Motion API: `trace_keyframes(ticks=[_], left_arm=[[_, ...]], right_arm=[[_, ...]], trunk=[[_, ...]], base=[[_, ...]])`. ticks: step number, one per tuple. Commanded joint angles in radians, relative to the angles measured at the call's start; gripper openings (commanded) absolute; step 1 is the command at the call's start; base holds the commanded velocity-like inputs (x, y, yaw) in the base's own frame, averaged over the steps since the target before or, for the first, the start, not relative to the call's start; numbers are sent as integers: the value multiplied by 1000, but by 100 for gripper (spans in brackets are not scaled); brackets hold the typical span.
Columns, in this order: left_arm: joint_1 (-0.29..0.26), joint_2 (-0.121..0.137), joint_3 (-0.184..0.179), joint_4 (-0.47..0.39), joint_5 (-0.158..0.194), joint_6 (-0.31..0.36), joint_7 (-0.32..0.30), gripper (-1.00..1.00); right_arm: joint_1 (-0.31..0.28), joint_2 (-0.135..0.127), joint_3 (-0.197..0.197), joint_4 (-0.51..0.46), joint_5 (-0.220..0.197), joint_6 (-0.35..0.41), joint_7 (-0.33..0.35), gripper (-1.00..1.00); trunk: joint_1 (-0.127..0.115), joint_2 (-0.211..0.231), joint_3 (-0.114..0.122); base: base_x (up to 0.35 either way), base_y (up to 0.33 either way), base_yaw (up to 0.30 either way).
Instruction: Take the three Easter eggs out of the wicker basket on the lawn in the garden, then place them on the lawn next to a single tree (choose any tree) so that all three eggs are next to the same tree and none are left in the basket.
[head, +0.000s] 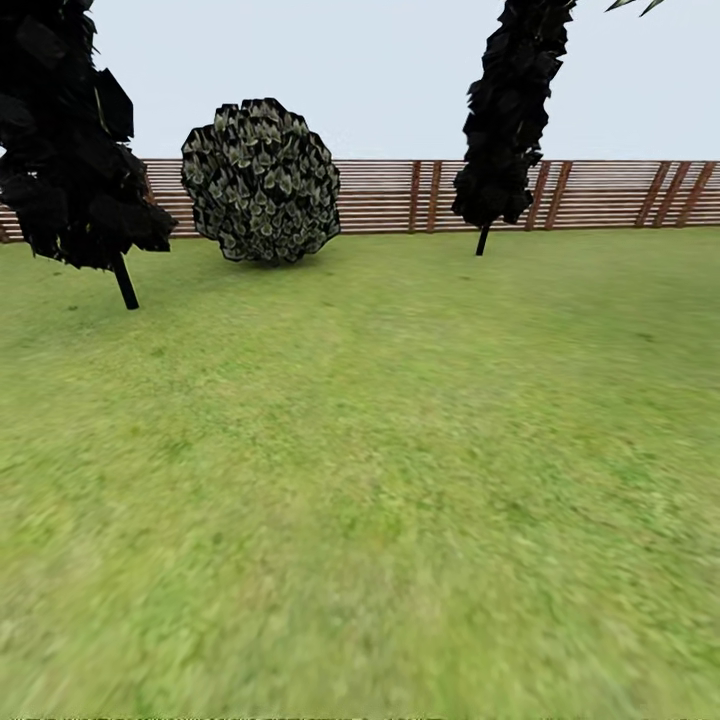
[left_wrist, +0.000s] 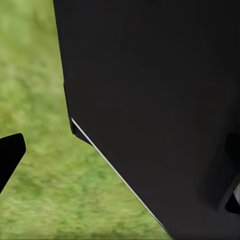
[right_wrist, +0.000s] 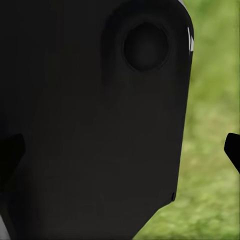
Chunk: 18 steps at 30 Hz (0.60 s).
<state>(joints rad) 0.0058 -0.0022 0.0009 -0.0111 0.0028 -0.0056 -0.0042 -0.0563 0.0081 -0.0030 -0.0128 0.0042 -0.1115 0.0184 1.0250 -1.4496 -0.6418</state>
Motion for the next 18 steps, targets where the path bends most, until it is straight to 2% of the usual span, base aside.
trace_keyframes(ticks=[1, 18], left_arm=[[0, 0, 0, -1, 0, -1, 0, 100], [0, 0, 0, -1, 0, -1, 0, 100]], right_arm=[[0, 0, 0, 1, 0, -3, 2, 100], [0, 0, 0, 4, 2, -25, -2, 100]], trunk=[[0, 0, -2], [0, 0, -26]], base=[[0, 0, 84], [0, 0, 170]])
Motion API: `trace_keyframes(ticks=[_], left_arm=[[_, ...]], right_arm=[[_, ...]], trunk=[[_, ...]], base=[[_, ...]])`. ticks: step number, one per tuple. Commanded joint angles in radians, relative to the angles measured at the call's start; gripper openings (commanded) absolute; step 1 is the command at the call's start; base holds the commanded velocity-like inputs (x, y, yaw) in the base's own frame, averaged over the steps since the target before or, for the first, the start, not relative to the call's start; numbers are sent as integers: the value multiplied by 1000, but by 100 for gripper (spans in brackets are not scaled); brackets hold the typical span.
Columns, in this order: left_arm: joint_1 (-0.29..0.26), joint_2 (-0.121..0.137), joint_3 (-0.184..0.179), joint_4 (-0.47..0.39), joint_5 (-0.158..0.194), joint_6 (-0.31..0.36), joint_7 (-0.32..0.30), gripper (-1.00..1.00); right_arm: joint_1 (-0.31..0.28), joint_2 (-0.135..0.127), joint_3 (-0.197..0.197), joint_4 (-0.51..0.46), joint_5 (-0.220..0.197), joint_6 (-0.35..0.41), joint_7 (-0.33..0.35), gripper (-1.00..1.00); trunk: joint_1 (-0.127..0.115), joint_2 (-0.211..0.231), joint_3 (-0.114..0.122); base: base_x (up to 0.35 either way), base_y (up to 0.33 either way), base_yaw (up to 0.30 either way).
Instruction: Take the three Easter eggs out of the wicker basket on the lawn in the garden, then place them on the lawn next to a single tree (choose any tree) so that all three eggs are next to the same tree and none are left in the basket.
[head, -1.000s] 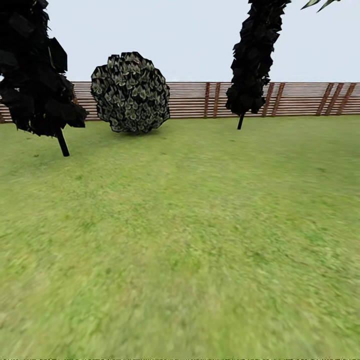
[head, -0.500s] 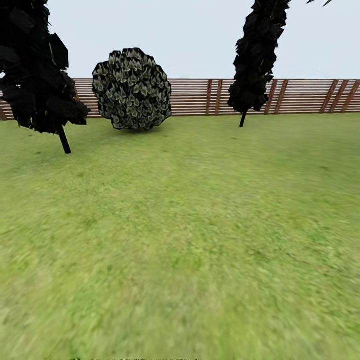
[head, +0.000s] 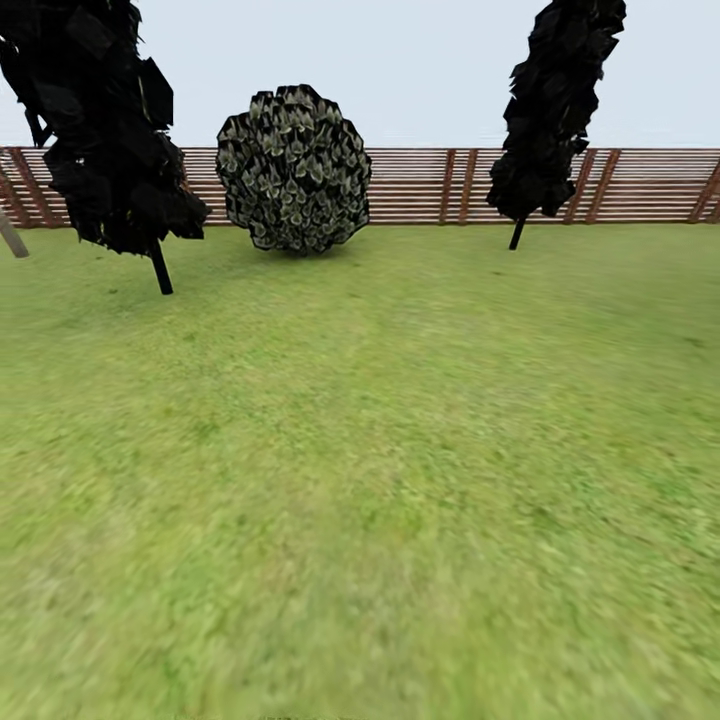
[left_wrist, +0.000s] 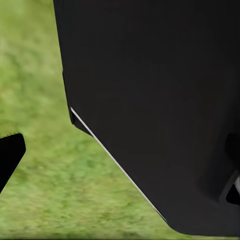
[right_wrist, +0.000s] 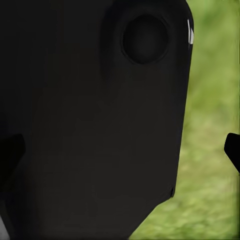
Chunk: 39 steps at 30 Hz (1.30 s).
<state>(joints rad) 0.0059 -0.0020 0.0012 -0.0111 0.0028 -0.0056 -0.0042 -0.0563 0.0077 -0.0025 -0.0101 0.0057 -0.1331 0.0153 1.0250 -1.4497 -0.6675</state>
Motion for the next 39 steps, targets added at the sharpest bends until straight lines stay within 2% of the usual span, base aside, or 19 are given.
trace_keyframes(ticks=[1, 11, 39], left_arm=[[0, -1, 0, -1, 0, -1, 0, 100], [0, 0, 0, -1, 0, -1, 0, 100], [0, 0, 0, -1, 0, -1, 0, 100]], right_arm=[[0, 0, -1, 1, 0, -3, 2, 100], [0, 0, -1, 2, 0, -5, 1, 100], [0, 0, -1, 4, 0, -5, -12, 100]], trunk=[[0, 0, -2], [0, 0, -9], [0, 0, -9]], base=[[0, 0, 211], [0, 0, 263], [0, 0, 291]])
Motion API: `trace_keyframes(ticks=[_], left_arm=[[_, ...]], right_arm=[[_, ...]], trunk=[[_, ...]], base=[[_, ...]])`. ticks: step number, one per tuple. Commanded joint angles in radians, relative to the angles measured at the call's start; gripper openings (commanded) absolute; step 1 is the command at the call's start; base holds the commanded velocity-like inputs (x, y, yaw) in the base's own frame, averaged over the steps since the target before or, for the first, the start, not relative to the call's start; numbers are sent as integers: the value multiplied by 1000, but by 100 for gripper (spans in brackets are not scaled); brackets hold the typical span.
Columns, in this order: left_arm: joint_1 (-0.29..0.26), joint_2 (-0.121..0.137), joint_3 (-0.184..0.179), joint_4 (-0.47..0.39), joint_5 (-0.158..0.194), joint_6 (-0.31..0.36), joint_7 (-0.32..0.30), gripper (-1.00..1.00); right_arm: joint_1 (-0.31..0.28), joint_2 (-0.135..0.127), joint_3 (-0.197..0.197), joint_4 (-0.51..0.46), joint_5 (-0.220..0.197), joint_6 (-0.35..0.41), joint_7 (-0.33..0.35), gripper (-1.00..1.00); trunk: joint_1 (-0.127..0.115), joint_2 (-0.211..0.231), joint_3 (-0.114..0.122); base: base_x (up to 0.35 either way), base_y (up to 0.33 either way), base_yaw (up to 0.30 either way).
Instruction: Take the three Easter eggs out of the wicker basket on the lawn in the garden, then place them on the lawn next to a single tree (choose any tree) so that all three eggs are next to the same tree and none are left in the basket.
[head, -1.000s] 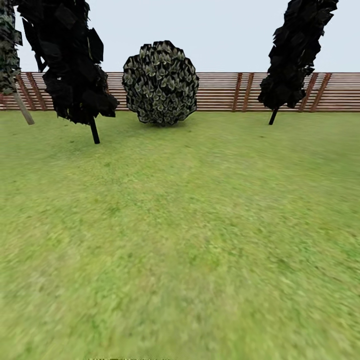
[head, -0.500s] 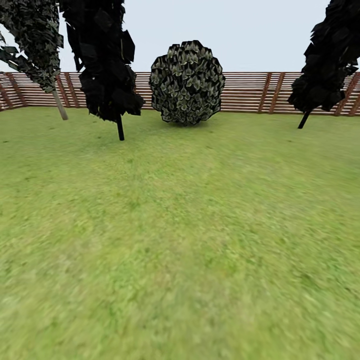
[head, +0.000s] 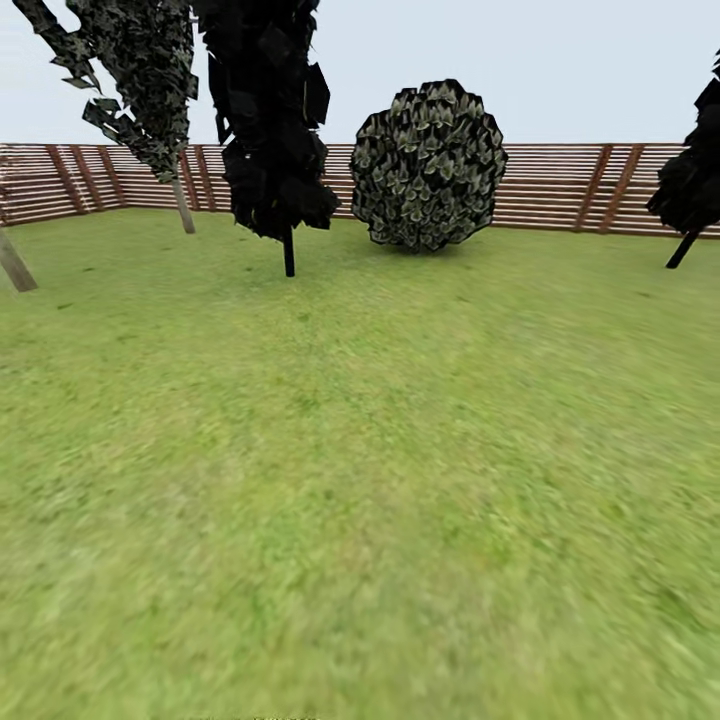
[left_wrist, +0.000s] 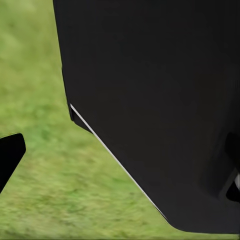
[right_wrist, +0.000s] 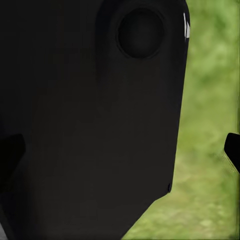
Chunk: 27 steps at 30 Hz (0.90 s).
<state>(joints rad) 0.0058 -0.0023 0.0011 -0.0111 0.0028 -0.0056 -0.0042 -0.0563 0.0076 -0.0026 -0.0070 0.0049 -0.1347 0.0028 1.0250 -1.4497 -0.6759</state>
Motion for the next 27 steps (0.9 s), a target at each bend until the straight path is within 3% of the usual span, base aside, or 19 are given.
trace_keyframes(ticks=[1, 27], left_arm=[[0, 0, 0, -1, 0, -1, 0, 100], [0, 0, 0, -1, 0, -1, 0, 100]], right_arm=[[0, 0, 0, 1, 1, -3, 0, 100], [0, 0, 0, 1, 1, -2, 0, 100]], trunk=[[0, 0, -1], [0, 0, -1]], base=[[0, 0, 293], [0, 0, 293]])
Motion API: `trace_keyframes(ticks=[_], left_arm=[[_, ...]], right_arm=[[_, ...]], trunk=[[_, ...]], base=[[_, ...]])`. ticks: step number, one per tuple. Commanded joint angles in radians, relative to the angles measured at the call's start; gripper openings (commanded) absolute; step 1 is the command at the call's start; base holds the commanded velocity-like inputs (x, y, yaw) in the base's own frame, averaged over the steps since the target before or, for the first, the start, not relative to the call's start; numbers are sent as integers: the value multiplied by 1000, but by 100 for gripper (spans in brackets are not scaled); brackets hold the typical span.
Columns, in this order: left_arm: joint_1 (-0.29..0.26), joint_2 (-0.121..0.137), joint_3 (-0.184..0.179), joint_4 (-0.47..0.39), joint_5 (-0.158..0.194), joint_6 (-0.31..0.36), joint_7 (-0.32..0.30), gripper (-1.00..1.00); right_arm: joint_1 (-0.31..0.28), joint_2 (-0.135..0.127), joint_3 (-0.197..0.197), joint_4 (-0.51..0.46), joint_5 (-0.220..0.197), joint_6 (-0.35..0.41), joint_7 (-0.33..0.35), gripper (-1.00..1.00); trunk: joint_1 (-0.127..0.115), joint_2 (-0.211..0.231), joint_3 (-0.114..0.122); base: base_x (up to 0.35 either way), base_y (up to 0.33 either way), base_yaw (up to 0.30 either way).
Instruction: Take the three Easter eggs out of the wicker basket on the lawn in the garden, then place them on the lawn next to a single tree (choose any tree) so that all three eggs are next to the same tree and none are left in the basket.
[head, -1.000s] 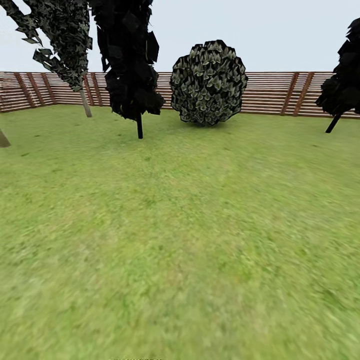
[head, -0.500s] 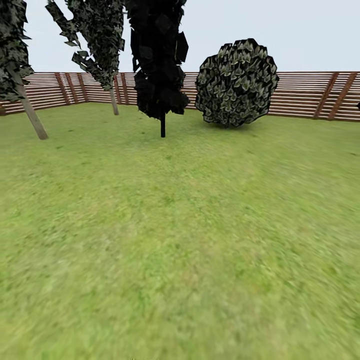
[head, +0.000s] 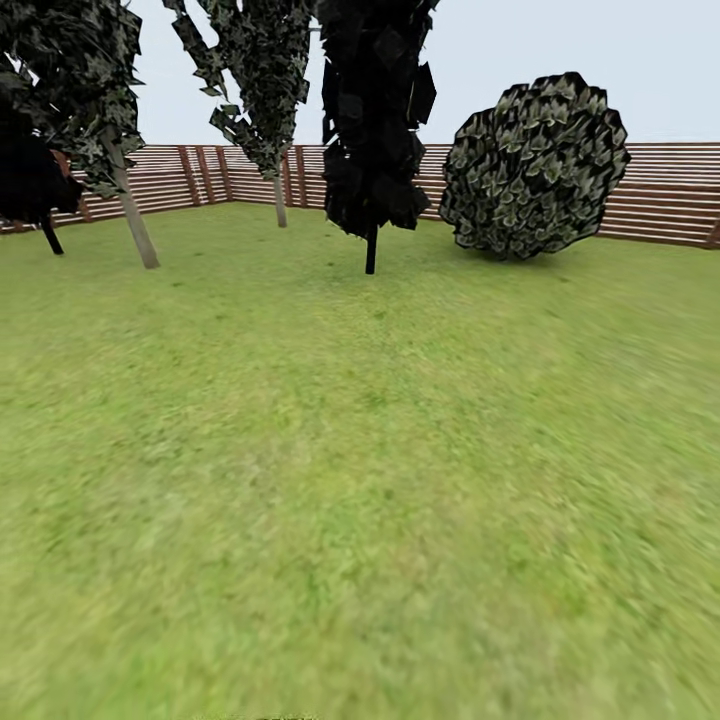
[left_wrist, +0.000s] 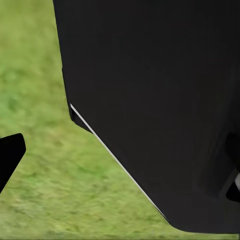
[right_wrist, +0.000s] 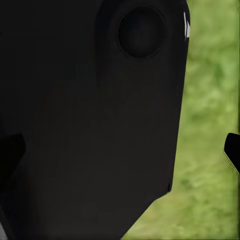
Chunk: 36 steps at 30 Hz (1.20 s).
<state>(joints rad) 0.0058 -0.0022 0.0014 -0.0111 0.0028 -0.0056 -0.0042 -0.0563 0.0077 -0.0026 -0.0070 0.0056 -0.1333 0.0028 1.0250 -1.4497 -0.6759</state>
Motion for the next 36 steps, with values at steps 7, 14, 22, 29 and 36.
trace_keyframes(ticks=[7, 14, 22, 29, 36], left_arm=[[0, 0, 0, -1, 0, -1, 0, 100], [0, 0, 0, -1, 0, -1, 0, 100], [0, 0, 0, -1, 0, -1, 0, 100], [0, 0, 0, -1, 0, -1, 0, 100], [0, -1, 0, -1, 0, -1, 0, 100]], right_arm=[[0, 0, 0, 1, 1, -4, 0, 100], [0, 0, 0, 1, 1, -4, 0, 100], [0, 0, 0, 1, 1, -4, 0, 100], [0, 0, 0, 1, 1, -3, 0, 100], [0, 0, 0, 1, 1, -5, 0, 100]], trunk=[[0, 0, -1], [0, 0, -1], [0, 0, -1], [0, 0, -1], [0, 0, -1]], base=[[0, 0, 293], [0, 0, 293], [0, 0, 293], [0, 0, 293], [0, 0, 293]])
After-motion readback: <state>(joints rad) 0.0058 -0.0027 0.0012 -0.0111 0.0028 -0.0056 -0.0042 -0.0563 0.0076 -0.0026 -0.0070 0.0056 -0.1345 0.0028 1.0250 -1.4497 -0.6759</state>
